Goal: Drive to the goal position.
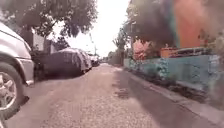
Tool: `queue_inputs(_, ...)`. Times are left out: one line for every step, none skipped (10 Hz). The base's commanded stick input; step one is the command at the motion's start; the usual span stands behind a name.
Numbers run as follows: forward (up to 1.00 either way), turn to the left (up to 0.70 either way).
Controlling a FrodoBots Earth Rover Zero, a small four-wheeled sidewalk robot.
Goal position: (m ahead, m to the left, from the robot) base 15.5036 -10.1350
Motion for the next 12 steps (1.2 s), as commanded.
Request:
queue_inputs(0.7, 0.35)
queue_inputs(0.7, 0.35)
queue_inputs(0.7, 0.16)
queue_inputs(0.7, 0.01)
queue_inputs(0.7, 0.0)
queue_inputs(0.7, 0.0)
queue_inputs(0.7, 0.0)
queue_inputs(0.7, 0.0)
queue_inputs(0.7, 0.0)
queue_inputs(0.7, 0.0)
queue_inputs(0.7, 0.0)
queue_inputs(0.7, 0.0)
